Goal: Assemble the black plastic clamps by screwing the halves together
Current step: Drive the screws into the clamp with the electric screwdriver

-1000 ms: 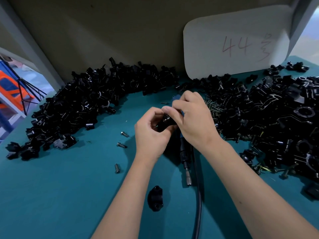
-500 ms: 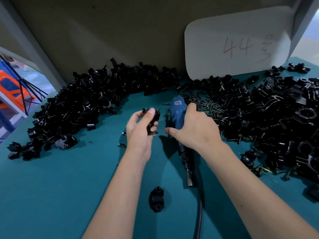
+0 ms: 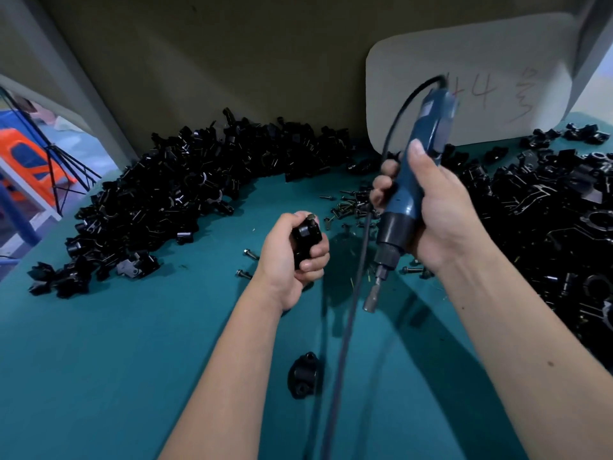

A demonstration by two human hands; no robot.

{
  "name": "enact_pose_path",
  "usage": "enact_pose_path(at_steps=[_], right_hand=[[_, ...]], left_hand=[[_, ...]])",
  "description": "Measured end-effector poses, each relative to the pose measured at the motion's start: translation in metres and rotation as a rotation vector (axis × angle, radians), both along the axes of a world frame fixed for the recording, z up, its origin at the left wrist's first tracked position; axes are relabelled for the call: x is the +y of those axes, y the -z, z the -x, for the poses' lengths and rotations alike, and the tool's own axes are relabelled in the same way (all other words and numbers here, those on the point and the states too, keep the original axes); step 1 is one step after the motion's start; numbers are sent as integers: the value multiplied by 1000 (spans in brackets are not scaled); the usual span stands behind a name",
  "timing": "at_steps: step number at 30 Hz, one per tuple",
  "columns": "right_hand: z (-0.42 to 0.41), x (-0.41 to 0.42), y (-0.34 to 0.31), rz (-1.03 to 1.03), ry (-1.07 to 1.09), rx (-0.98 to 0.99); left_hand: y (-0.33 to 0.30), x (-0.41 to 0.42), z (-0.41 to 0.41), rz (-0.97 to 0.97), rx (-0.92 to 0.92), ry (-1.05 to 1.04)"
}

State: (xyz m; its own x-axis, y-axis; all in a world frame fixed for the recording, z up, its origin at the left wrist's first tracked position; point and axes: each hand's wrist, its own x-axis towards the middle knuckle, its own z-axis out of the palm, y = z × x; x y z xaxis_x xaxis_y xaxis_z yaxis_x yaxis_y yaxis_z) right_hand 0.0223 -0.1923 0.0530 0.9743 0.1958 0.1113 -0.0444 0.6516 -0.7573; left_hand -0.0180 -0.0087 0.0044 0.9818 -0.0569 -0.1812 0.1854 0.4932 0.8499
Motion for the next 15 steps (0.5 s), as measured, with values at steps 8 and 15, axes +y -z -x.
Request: enact_pose_path(at_steps=[8,15], right_hand=[[10,-4,-19,-39,96,-16],[6,-15,-35,-166,-60,193]], left_hand=[[5,1,-1,-699,-224,-109],[5,2,-1,-667,-261,-70]])
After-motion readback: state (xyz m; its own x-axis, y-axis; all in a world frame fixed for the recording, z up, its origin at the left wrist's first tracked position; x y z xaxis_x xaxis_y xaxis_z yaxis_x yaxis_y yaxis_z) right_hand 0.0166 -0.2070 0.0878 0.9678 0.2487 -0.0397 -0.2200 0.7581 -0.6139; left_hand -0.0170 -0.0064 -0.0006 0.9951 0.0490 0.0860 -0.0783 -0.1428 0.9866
